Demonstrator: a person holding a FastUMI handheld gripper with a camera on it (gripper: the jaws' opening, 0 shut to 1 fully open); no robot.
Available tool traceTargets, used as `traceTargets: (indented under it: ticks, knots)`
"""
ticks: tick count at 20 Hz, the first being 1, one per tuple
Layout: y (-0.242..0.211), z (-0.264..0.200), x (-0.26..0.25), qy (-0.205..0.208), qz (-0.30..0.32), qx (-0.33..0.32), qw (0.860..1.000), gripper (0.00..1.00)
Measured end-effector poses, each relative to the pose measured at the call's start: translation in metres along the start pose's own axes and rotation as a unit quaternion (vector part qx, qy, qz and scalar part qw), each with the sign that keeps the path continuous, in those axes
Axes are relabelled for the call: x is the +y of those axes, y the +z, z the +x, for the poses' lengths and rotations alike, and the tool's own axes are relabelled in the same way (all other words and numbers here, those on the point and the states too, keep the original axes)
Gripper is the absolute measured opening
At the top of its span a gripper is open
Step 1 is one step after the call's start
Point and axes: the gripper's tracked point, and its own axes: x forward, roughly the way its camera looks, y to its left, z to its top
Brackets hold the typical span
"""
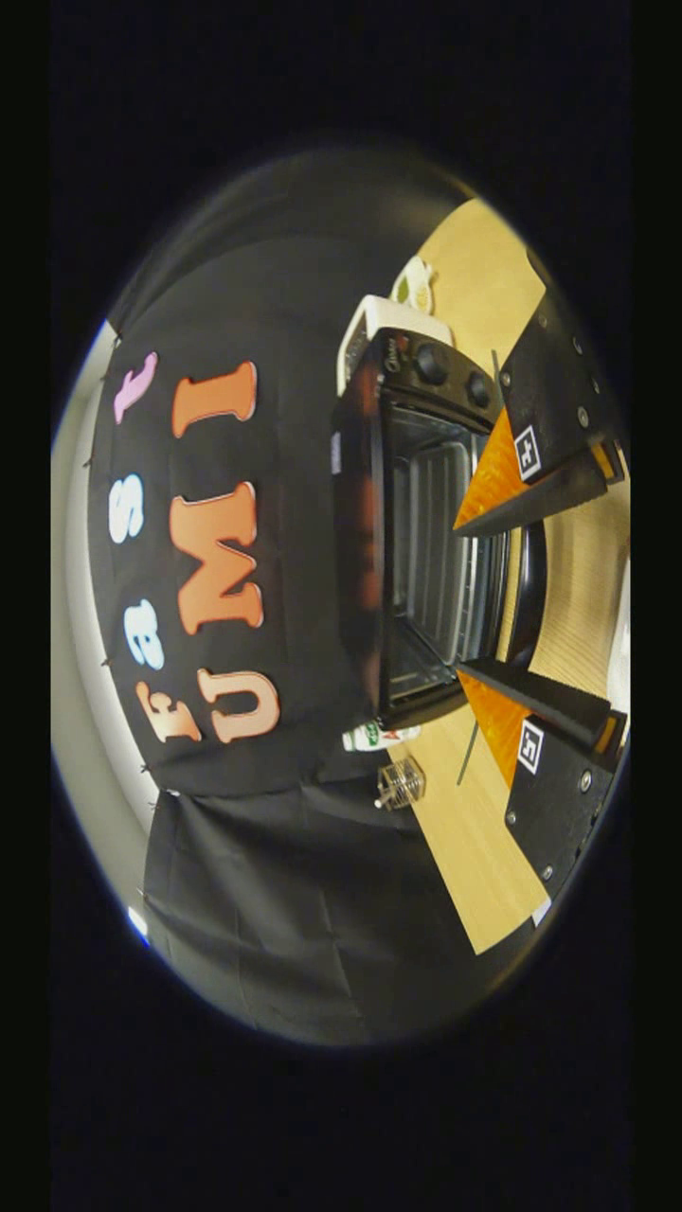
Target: Open the toaster oven, put the food inside, and close the toaster oven door.
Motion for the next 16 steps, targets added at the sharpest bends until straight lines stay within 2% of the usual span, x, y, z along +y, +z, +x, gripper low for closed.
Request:
traceTargets:
  ticks: [2,8,13,16]
  knots:
    - [-0.025,-0.006,-0.003,0.005,0.009,0.029,1.0,0.77]
    - [-0.057,-0.01,-0.007,0.01,0.006,0.052,0.999,0.75]
    - [-0.088,-0.006,-0.02,-0.009,-0.023,0.088,0.996,0.73]
    - [-0.087,-0.004,-0.026,-0.011,-0.026,0.087,0.996,0.73]
